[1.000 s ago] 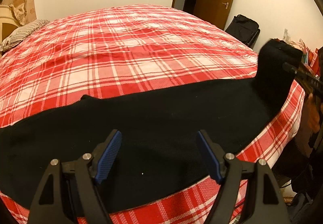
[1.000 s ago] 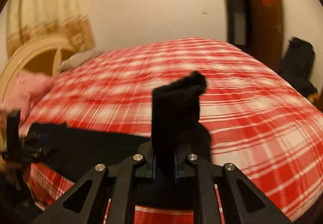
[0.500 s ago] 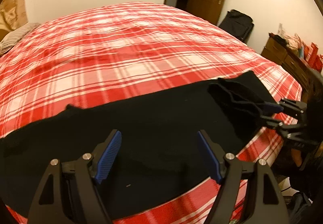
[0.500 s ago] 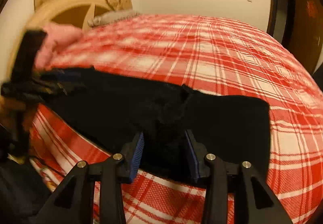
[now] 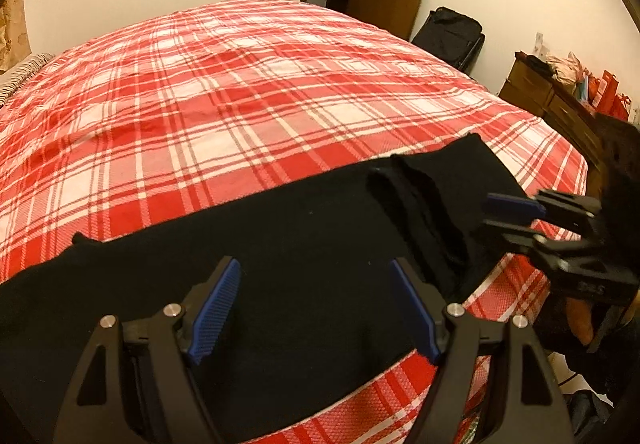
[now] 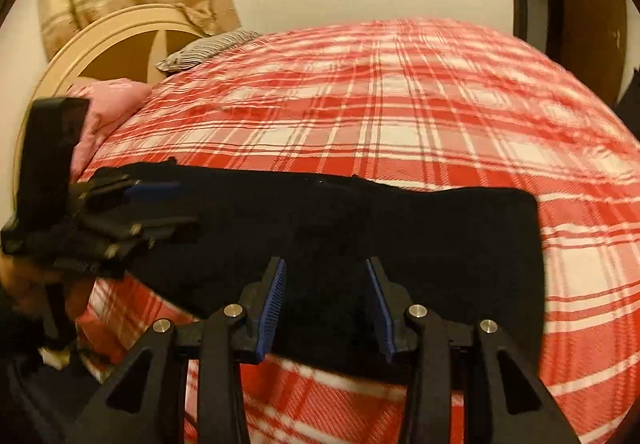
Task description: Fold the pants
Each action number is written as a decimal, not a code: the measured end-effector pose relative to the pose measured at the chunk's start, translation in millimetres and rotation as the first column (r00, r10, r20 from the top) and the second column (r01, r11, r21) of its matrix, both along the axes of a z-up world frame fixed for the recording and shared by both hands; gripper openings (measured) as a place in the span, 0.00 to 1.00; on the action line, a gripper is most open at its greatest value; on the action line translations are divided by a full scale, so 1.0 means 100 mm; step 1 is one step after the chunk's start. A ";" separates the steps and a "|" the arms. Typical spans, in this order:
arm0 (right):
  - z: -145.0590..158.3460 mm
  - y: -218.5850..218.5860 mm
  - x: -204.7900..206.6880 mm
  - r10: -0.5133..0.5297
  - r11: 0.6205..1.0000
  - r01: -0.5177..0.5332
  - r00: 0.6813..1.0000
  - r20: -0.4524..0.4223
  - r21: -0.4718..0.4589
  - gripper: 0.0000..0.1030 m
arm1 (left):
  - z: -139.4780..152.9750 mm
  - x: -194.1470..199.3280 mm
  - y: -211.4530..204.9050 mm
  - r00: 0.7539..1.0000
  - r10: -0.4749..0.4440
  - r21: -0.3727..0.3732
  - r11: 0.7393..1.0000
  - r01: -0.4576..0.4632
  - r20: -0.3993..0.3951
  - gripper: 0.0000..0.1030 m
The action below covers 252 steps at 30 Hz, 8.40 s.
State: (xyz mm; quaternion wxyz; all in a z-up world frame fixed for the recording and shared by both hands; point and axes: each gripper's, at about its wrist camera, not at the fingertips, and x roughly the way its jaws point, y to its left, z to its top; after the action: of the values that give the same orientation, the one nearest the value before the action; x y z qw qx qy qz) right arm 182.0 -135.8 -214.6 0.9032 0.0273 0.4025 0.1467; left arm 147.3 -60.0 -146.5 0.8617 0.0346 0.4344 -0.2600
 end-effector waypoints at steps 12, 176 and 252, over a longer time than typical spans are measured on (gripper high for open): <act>-0.04 0.24 0.07 -0.063 0.988 0.066 0.998 0.021 -0.141 0.06 | -0.04 -0.01 0.13 1.000 0.024 -0.030 0.999 -0.025 -0.017 0.77; -0.04 1.10 -0.52 0.379 0.911 -0.350 0.920 0.104 -0.218 0.68 | -0.47 -0.23 3.43 0.746 0.662 -0.124 0.736 -0.665 -0.068 0.37; 0.03 -0.70 -0.04 -0.205 0.978 0.206 0.977 0.063 -0.023 0.68 | 0.14 0.10 -0.80 0.999 -0.049 0.003 0.999 0.049 -0.016 0.21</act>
State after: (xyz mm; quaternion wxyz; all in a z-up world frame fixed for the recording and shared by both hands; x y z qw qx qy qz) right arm 177.5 -206.3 -211.4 0.9255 0.0511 0.3722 0.0474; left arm 156.8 -139.5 -132.1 0.8516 0.0445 0.4405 -0.2807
